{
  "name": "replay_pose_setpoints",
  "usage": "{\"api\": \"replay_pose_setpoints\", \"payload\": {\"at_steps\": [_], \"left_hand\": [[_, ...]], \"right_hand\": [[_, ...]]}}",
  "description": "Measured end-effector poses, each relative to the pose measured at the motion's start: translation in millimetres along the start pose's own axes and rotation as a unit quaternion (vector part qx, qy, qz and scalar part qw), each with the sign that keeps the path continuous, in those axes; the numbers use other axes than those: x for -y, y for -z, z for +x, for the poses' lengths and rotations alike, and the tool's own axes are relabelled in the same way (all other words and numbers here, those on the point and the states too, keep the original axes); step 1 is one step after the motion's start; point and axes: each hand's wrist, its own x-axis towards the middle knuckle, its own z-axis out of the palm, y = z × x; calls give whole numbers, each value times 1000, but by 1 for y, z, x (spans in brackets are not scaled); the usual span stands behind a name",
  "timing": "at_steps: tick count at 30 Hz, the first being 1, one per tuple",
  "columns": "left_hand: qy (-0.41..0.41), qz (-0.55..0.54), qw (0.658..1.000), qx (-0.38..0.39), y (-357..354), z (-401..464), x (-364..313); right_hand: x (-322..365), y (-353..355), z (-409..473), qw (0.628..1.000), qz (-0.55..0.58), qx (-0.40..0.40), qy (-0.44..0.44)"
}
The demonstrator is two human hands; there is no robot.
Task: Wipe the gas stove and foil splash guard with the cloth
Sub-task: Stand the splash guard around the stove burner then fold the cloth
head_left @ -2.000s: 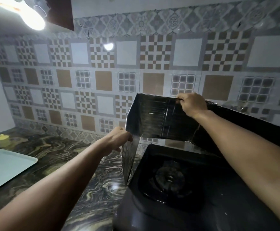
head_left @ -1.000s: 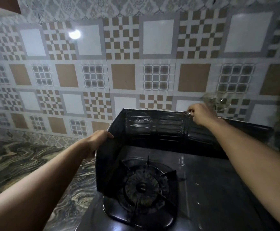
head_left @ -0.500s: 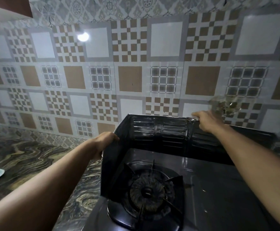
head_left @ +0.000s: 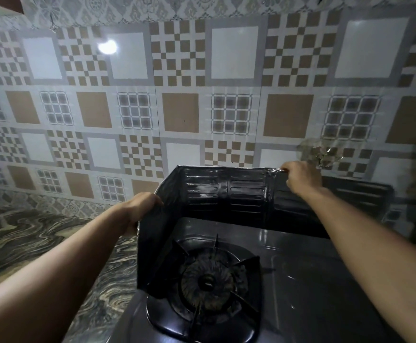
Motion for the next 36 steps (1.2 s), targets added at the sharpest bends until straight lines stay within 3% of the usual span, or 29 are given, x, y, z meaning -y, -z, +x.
{"api": "replay_pose_setpoints", "payload": {"at_steps": [20, 31, 36], "left_hand": [[29, -63, 997, 30, -8, 1, 4], [-26, -175, 980, 89, 4, -7, 6], [-15, -154, 982, 105, 14, -15, 12]], "right_hand": [[-17, 1, 5, 986, 97, 135, -14], [-5, 4, -3, 993, 90, 79, -7], [7, 11, -8, 992, 106, 63, -1]]}}
